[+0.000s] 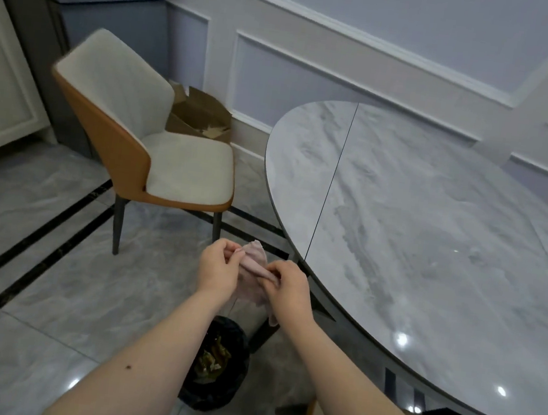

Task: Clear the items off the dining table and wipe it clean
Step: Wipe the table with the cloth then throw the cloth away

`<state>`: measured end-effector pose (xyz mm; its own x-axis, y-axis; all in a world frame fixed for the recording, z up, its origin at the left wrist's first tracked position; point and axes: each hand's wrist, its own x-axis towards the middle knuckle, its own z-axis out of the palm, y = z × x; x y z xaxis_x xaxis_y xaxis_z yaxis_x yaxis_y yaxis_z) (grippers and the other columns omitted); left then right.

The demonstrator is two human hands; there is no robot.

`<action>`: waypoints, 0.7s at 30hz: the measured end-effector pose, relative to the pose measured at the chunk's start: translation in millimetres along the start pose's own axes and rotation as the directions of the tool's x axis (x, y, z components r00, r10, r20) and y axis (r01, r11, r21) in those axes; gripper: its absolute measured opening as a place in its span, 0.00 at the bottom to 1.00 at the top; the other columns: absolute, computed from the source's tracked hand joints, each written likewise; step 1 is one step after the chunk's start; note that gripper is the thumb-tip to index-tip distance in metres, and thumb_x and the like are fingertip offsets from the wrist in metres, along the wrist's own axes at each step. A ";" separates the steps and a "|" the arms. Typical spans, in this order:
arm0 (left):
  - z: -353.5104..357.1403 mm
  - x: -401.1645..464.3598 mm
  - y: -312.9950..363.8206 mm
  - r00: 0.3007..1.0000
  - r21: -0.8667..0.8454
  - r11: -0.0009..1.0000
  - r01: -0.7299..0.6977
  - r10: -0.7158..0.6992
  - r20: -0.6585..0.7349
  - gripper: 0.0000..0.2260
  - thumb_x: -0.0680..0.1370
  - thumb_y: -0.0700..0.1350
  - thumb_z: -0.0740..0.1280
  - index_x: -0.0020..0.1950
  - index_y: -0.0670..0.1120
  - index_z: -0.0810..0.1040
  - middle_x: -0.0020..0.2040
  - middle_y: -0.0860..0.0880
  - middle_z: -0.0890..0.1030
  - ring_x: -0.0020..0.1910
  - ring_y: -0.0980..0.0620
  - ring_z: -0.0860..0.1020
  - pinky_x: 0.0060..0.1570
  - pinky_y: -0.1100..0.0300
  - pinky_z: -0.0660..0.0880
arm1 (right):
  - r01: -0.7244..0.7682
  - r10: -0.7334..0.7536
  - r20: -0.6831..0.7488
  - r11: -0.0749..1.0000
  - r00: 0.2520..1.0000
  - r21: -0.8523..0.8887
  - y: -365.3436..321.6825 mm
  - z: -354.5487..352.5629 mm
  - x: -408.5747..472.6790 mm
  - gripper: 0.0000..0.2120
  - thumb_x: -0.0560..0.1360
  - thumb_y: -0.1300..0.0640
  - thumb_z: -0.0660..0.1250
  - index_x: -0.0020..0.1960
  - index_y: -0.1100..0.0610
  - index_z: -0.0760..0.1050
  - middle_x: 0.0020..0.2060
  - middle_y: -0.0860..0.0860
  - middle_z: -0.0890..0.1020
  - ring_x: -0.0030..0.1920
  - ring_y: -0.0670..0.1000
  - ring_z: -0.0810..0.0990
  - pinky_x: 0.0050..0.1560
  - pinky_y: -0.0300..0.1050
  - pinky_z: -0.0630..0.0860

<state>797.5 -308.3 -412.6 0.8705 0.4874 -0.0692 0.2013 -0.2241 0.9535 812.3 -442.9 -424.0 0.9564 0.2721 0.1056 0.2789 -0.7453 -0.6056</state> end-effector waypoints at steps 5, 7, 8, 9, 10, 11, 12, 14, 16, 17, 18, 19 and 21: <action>-6.3 1.0 2.2 0.993 -0.043 0.994 0.103 -0.105 -0.046 0.03 0.77 0.38 0.64 0.45 0.42 0.76 0.42 0.47 0.78 0.44 0.49 0.77 0.43 0.62 0.70 | 0.027 -0.016 0.105 0.994 0.994 -0.105 -2.7 -4.5 -4.3 0.08 0.76 0.55 0.64 0.53 0.55 0.80 0.47 0.51 0.76 0.48 0.50 0.74 0.52 0.43 0.73; -9.5 1.2 -2.3 0.979 -0.042 0.980 0.196 -0.198 -0.055 0.04 0.78 0.39 0.63 0.50 0.40 0.76 0.47 0.44 0.77 0.49 0.46 0.77 0.46 0.59 0.70 | 0.024 -0.012 0.096 0.993 0.995 -0.119 -3.7 -3.9 -4.0 0.07 0.76 0.55 0.64 0.50 0.56 0.78 0.46 0.51 0.77 0.49 0.51 0.75 0.53 0.48 0.74; -11.5 1.1 -3.2 0.968 -0.025 0.970 0.244 -0.245 -0.050 0.06 0.78 0.39 0.62 0.54 0.39 0.74 0.49 0.43 0.76 0.51 0.46 0.76 0.48 0.58 0.71 | 0.025 -0.014 0.093 0.992 0.996 -0.121 -4.7 -4.3 -3.1 0.06 0.76 0.55 0.64 0.49 0.56 0.77 0.45 0.51 0.78 0.48 0.52 0.75 0.52 0.49 0.74; -13.8 0.7 -3.4 0.961 0.015 0.961 0.276 -0.275 -0.036 0.08 0.78 0.38 0.62 0.57 0.40 0.73 0.51 0.43 0.75 0.52 0.45 0.75 0.50 0.56 0.71 | 0.029 -0.018 0.096 0.992 0.995 -0.123 -6.6 -5.7 -2.1 0.06 0.77 0.55 0.63 0.49 0.56 0.77 0.45 0.51 0.78 0.48 0.52 0.75 0.51 0.50 0.75; -15.3 1.3 -4.2 0.966 0.086 0.962 0.258 -0.257 -0.024 0.11 0.78 0.37 0.61 0.60 0.42 0.71 0.54 0.43 0.74 0.54 0.45 0.75 0.54 0.55 0.72 | 0.031 -0.018 0.106 0.991 0.994 -0.127 -8.2 -7.1 -1.0 0.06 0.77 0.55 0.63 0.49 0.55 0.76 0.45 0.51 0.78 0.47 0.52 0.76 0.50 0.51 0.75; -17.2 1.9 -4.0 0.981 0.180 0.965 0.189 -0.192 0.000 0.15 0.77 0.37 0.61 0.63 0.45 0.70 0.57 0.44 0.74 0.58 0.44 0.74 0.59 0.52 0.71 | 0.037 -0.021 0.119 0.991 0.993 -0.131 -10.8 -10.7 0.2 0.05 0.77 0.55 0.62 0.49 0.55 0.75 0.44 0.51 0.79 0.46 0.52 0.76 0.49 0.51 0.75; -18.5 2.1 -2.1 0.993 0.279 0.956 0.095 -0.112 0.047 0.18 0.76 0.37 0.62 0.65 0.48 0.69 0.61 0.45 0.72 0.61 0.45 0.72 0.63 0.49 0.69 | 0.039 -0.022 0.129 0.990 0.991 -0.135 -12.5 -13.3 1.4 0.05 0.77 0.55 0.62 0.48 0.55 0.75 0.44 0.51 0.79 0.45 0.52 0.77 0.48 0.52 0.76; -22.4 -0.7 7.7 0.983 0.406 0.909 -0.097 0.025 0.180 0.20 0.74 0.41 0.64 0.65 0.54 0.70 0.64 0.51 0.71 0.66 0.49 0.67 0.66 0.48 0.63 | 0.060 -0.041 0.139 0.989 0.989 -0.138 -15.8 -18.4 5.2 0.06 0.77 0.55 0.61 0.48 0.56 0.74 0.43 0.52 0.79 0.44 0.52 0.77 0.47 0.52 0.76; -26.6 -3.3 15.4 0.947 0.467 0.855 -0.226 0.080 0.312 0.22 0.70 0.47 0.67 0.64 0.56 0.70 0.64 0.54 0.70 0.67 0.51 0.65 0.66 0.51 0.60 | 0.085 -0.066 0.155 0.989 0.986 -0.121 -21.9 -22.4 9.9 0.06 0.77 0.55 0.62 0.49 0.57 0.75 0.43 0.52 0.80 0.45 0.52 0.77 0.47 0.50 0.76; -28.2 -3.7 15.7 0.933 0.506 0.819 -0.269 0.091 0.349 0.22 0.69 0.49 0.68 0.62 0.56 0.71 0.62 0.55 0.71 0.66 0.52 0.65 0.66 0.51 0.59 | 0.091 -0.072 0.170 0.991 0.983 -0.102 -25.8 -24.4 11.8 0.06 0.77 0.55 0.62 0.50 0.57 0.75 0.44 0.52 0.80 0.45 0.51 0.77 0.48 0.48 0.76; -30.0 -3.2 14.7 0.931 0.550 0.784 -0.289 0.094 0.354 0.21 0.68 0.50 0.69 0.60 0.56 0.72 0.60 0.55 0.72 0.64 0.53 0.66 0.66 0.51 0.60 | 0.091 -0.075 0.184 0.993 0.980 -0.078 -29.6 -25.9 14.0 0.06 0.77 0.55 0.63 0.50 0.56 0.75 0.45 0.52 0.80 0.46 0.51 0.78 0.48 0.46 0.76; -34.5 -0.9 13.1 0.940 0.594 0.752 -0.286 0.099 0.327 0.17 0.69 0.51 0.69 0.56 0.55 0.73 0.57 0.55 0.73 0.62 0.53 0.68 0.65 0.51 0.61 | 0.094 -0.082 0.197 0.994 0.977 -0.051 -34.1 -25.7 17.0 0.06 0.77 0.55 0.64 0.51 0.56 0.76 0.45 0.51 0.80 0.46 0.50 0.78 0.49 0.45 0.76; -45.3 5.3 9.3 0.965 0.656 0.717 -0.237 0.098 0.241 0.07 0.72 0.50 0.67 0.49 0.53 0.74 0.52 0.54 0.76 0.59 0.51 0.71 0.64 0.51 0.62 | 0.092 -0.087 0.203 0.996 0.975 -0.016 -40.4 -23.3 22.8 0.06 0.75 0.55 0.66 0.50 0.56 0.76 0.44 0.50 0.80 0.46 0.48 0.78 0.49 0.44 0.76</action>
<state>783.6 -269.6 -390.8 0.9686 0.2448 -0.0436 0.2326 -0.8298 0.5074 824.8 -420.7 -378.7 0.8910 0.4540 -0.0042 0.3675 -0.7266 -0.5806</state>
